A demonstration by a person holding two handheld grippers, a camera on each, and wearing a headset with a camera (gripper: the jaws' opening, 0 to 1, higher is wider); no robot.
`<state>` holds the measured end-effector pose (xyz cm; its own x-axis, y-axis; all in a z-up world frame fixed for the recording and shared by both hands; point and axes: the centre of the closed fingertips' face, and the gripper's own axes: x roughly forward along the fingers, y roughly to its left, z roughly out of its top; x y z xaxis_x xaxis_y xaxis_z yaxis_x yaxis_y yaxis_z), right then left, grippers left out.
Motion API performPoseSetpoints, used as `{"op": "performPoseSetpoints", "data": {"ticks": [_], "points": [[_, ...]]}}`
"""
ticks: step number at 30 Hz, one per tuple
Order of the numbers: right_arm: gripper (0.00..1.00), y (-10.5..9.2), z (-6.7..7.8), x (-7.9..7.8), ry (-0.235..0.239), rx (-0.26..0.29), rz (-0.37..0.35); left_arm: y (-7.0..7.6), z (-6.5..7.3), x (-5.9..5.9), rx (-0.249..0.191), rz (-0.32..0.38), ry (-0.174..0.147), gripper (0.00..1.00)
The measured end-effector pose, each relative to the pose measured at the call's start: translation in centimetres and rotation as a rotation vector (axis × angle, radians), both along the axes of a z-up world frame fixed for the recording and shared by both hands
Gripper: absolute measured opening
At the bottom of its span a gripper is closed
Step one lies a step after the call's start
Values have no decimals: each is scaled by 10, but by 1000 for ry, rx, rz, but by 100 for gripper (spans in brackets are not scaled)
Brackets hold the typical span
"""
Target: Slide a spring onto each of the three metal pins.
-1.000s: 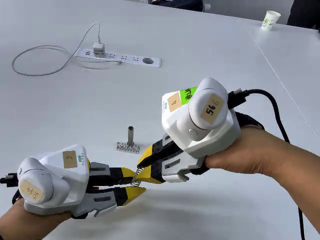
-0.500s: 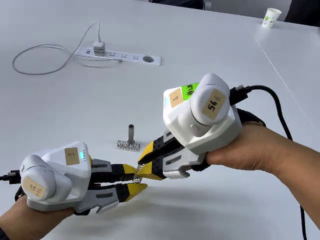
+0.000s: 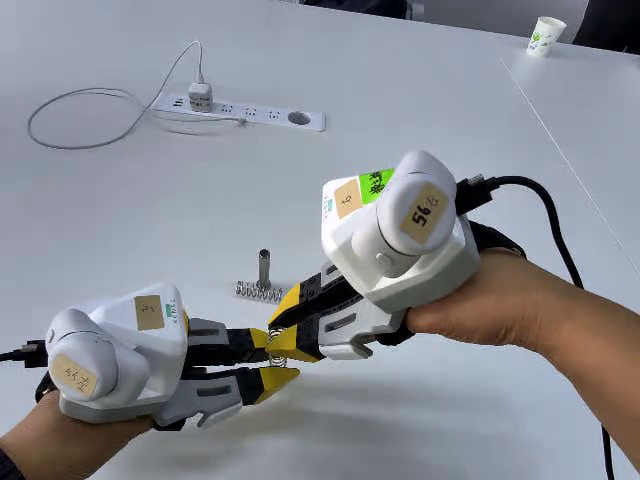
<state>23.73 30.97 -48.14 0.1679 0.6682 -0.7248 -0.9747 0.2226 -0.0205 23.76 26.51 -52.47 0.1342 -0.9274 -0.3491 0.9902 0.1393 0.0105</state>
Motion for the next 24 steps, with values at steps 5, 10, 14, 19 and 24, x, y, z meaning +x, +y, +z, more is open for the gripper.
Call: {"op": "performPoseSetpoints", "data": {"ticks": [5,10,14,19,24], "points": [[11,-2,0,0,-6,0,-6,-2,0,-1,-1,-4,0,12],[11,-9,0,3,-13,-7,-23,-1,1,0,-11,7,16,14],[11,-14,1,7,-18,-7,-41,1,1,2,-14,19,22,15],[11,-24,6,14,-28,-1,-73,7,0,4,-15,43,35,19],[11,-38,11,22,-42,2,-115,16,-1,8,-16,75,41,21]]}}
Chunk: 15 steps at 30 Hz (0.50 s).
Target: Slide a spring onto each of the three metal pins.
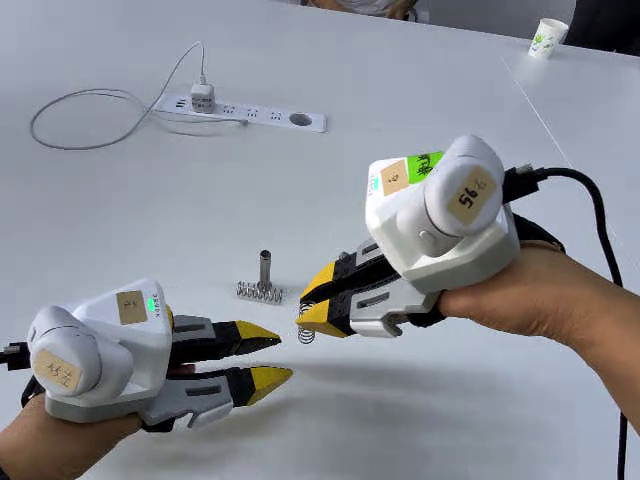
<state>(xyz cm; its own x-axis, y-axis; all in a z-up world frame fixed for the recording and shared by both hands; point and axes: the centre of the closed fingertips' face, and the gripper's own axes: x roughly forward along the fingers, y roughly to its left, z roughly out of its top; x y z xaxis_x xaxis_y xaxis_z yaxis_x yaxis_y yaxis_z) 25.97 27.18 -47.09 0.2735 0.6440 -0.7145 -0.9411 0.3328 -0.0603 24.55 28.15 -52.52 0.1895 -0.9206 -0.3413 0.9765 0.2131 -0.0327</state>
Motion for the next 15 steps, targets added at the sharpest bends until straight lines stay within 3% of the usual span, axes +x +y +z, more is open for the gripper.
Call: {"op": "performPoseSetpoints", "data": {"ticks": [15], "points": [[11,-31,17,26,-58,14,-108,24,0,13,0,99,13,31]]}}
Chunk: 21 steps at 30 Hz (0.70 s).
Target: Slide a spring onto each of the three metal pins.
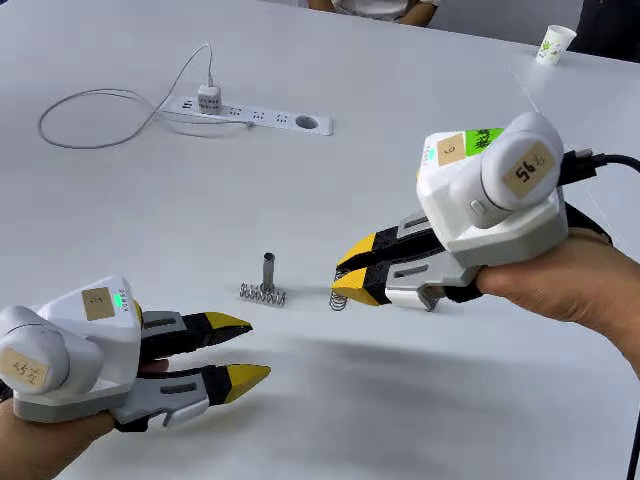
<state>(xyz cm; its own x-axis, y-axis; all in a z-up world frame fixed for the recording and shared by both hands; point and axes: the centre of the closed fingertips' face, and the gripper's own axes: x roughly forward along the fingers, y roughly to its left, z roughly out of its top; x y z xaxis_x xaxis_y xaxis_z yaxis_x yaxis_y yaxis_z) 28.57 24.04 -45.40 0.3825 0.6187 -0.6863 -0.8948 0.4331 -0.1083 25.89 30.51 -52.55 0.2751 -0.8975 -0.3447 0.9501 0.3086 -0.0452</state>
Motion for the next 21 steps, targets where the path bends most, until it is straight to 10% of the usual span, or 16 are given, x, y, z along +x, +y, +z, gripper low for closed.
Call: {"op": "performPoseSetpoints", "data": {"ticks": [21], "points": [[11,-27,9,53,-81,32,-154,6,-1,1,0,41,15,34]]}}
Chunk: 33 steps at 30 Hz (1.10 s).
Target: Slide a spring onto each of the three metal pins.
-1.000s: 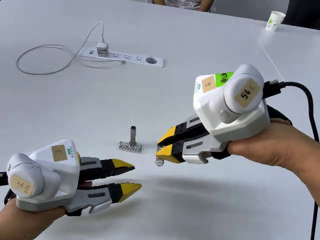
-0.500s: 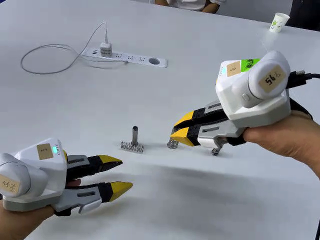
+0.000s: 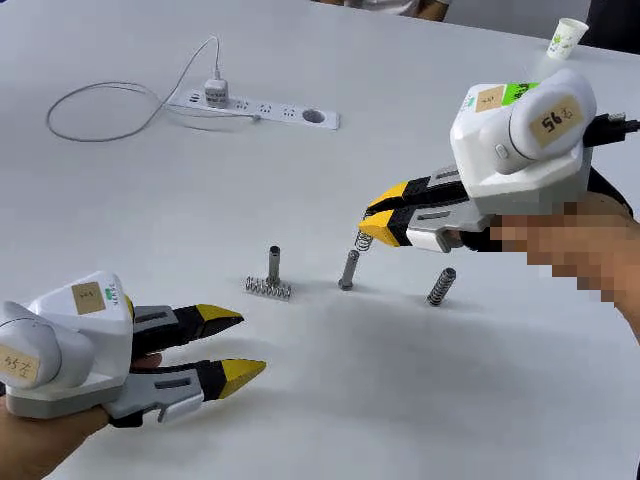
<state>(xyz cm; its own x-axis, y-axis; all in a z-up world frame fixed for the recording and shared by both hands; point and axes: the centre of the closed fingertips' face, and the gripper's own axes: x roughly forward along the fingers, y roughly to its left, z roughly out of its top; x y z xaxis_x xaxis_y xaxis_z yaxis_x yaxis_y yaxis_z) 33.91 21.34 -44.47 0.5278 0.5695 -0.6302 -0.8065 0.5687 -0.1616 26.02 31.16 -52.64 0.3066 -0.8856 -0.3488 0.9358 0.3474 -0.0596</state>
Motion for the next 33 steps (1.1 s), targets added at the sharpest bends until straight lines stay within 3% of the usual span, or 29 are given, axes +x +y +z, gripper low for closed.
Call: {"op": "performPoseSetpoints", "data": {"ticks": [25,33], "points": [[12,3,-31,7,67,5,-12,6,-2,2,-9,25,13,33],[12,2,-48,5,96,1,-26,4,-3,1,-9,19,18,33]]}}
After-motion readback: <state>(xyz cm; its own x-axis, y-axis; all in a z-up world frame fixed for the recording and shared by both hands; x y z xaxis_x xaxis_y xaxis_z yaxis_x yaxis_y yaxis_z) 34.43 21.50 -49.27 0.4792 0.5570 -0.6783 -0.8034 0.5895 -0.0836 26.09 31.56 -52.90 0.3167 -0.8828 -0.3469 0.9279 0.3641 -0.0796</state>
